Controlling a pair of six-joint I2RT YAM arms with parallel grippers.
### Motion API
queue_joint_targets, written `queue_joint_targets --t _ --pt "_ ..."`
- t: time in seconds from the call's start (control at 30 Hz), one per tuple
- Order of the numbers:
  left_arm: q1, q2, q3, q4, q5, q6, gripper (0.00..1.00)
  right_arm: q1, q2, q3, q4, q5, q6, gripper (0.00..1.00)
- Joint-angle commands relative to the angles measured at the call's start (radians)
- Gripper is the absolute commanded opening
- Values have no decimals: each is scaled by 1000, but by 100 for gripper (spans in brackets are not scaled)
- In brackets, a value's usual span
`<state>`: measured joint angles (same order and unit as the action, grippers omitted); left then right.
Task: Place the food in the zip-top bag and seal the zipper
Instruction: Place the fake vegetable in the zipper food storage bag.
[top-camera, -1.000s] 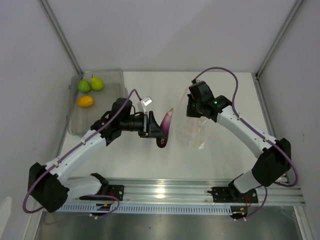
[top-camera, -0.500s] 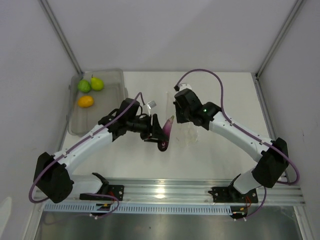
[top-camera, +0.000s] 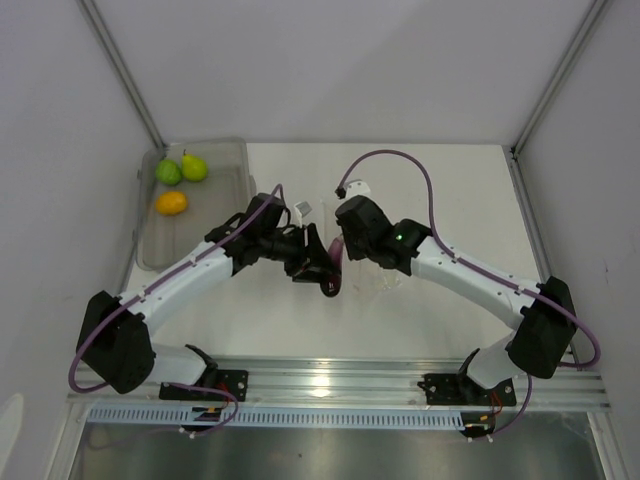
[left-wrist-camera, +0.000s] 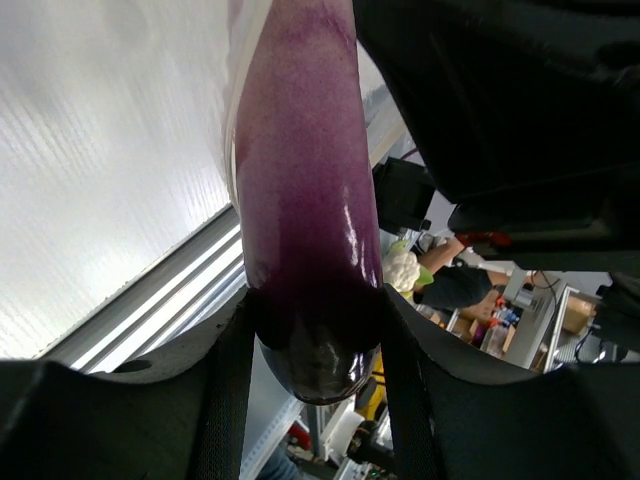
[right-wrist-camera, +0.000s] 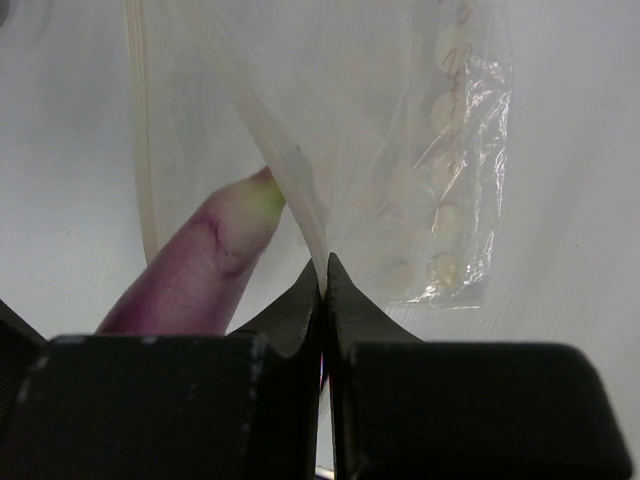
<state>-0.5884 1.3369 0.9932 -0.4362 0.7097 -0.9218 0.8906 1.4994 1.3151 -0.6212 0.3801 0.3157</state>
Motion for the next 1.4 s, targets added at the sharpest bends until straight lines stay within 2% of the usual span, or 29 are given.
queue_joint_targets --t 0.0,0.13,0.3,0.53,0.6,0.7,0.83,0.9,0.93,1.03,1.23,1.37 --pt "24 -28 24 30 -54 -81 0 11 -38 -10 37 3 32 0" --pt "25 -38 21 67 -119 -126 1 11 -33 -4 48 -69 59 0" --pt "24 -41 48 18 -240 -157 1 10 -19 21 37 -106 111 0" --pt "19 -68 90 -59 -409 -78 1 -1 1 45 46 -202 157 0" --pt "13 -85 90 -53 -455 -42 6 -19 2 52 48 -228 177 0" --pt "7 -64 101 -78 -452 -2 35 -47 1 55 61 -276 207 0" --pt "6 -48 82 -56 -425 24 53 -74 7 65 61 -325 235 0" --pt "5 -53 59 -23 -417 32 59 -82 16 72 55 -340 241 0" --pt "4 -71 44 -1 -405 41 66 -87 16 73 49 -351 243 0" --pt "5 -116 -10 66 -395 60 77 -102 18 72 44 -368 252 0" --pt "-4 -237 -56 174 -380 113 82 -119 18 69 57 -426 267 0" --pt "-16 -384 -120 244 -447 155 86 -148 5 78 57 -466 278 0"
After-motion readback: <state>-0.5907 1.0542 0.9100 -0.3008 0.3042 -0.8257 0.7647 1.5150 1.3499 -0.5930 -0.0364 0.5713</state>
